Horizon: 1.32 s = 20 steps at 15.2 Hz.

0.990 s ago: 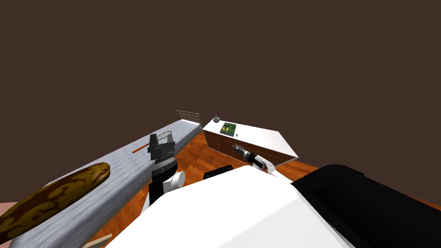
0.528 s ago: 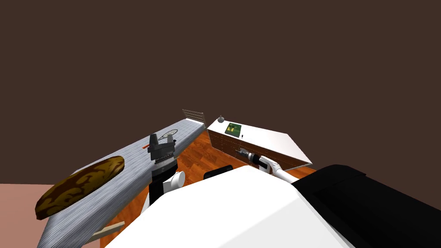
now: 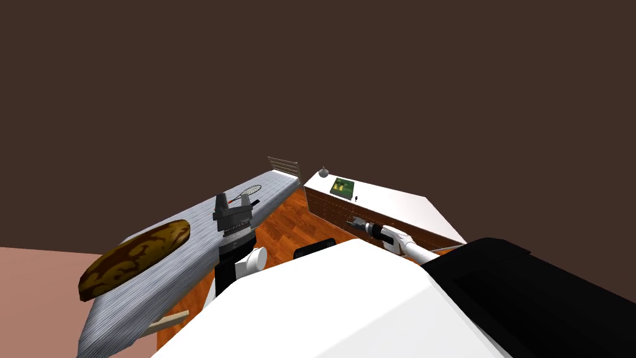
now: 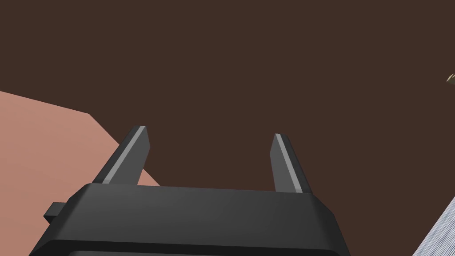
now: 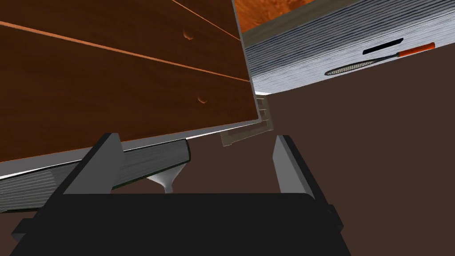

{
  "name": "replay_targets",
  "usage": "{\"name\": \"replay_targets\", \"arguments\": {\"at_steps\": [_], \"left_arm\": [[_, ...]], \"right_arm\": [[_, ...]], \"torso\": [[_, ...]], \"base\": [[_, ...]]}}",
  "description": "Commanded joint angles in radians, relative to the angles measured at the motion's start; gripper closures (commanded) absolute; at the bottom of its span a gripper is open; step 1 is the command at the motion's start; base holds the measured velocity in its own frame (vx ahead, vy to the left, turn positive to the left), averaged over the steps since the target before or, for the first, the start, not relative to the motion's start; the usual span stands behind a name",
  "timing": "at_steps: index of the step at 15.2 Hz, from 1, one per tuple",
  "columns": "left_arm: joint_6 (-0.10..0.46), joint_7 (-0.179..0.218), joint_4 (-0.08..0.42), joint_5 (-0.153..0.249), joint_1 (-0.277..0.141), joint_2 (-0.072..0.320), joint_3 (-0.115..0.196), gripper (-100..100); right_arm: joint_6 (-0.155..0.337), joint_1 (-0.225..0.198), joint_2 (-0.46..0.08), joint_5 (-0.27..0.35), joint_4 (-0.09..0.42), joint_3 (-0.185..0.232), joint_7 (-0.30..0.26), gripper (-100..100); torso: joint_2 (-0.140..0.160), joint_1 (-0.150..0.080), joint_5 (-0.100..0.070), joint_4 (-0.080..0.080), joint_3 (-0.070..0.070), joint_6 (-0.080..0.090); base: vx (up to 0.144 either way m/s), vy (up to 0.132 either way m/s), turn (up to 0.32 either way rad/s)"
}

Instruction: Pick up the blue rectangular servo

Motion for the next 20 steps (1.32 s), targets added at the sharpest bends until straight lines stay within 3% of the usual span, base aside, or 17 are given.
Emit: {"name": "replay_targets", "arguments": {"at_steps": [1, 4, 6, 10, 11, 17, 20], "left_arm": [[0.000, 0.000, 0.000, 0.000, 0.000, 0.000, 0.000, 0], [0.000, 0.000, 0.000, 0.000, 0.000, 0.000, 0.000, 0], [0.000, 0.000, 0.000, 0.000, 0.000, 0.000, 0.000, 0], [0.000, 0.000, 0.000, 0.000, 0.000, 0.000, 0.000, 0], [0.000, 0.000, 0.000, 0.000, 0.000, 0.000, 0.000, 0], [0.000, 0.000, 0.000, 0.000, 0.000, 0.000, 0.000, 0], [0.000, 0.000, 0.000, 0.000, 0.000, 0.000, 0.000, 0]], "right_arm": [[-0.003, -0.016, -0.039, 0.025, 0.050, 0.024, 0.020, -100], [-0.004, -0.028, -0.072, 0.048, 0.122, 0.045, 0.041, -100], [-0.004, -0.028, -0.072, 0.048, 0.133, 0.045, 0.041, -100], [-0.005, -0.051, -0.133, 0.093, 0.223, 0.086, 0.083, -100], [-0.005, -0.051, -0.133, 0.093, 0.216, 0.086, 0.083, -100], [-0.005, -0.063, -0.161, 0.114, 0.300, 0.106, 0.102, -100], [-0.006, -0.085, -0.213, 0.155, 0.389, 0.143, 0.139, -100]], "torso": [[0.000, 0.000, 0.000, 0.000, 0.000, 0.000], [-0.002, 0.002, 0.000, 0.000, -0.001, -0.001], [-0.002, 0.002, 0.000, 0.000, -0.001, 0.000], [-0.001, 0.001, 0.000, 0.000, 0.000, 0.000], [-0.001, 0.001, 0.000, 0.000, -0.001, -0.001], [-0.001, 0.000, 0.000, 0.000, -0.001, 0.000], [-0.001, 0.000, 0.000, 0.000, 0.000, -0.001]], "base": [[0.050, 0.053, 0.083], [0.064, 0.098, 0.143], [0.038, 0.061, 0.020], [0.051, 0.068, 0.094], [0.056, 0.070, 0.113], [0.044, 0.042, 0.056], [0.063, 0.054, 0.134]]}}
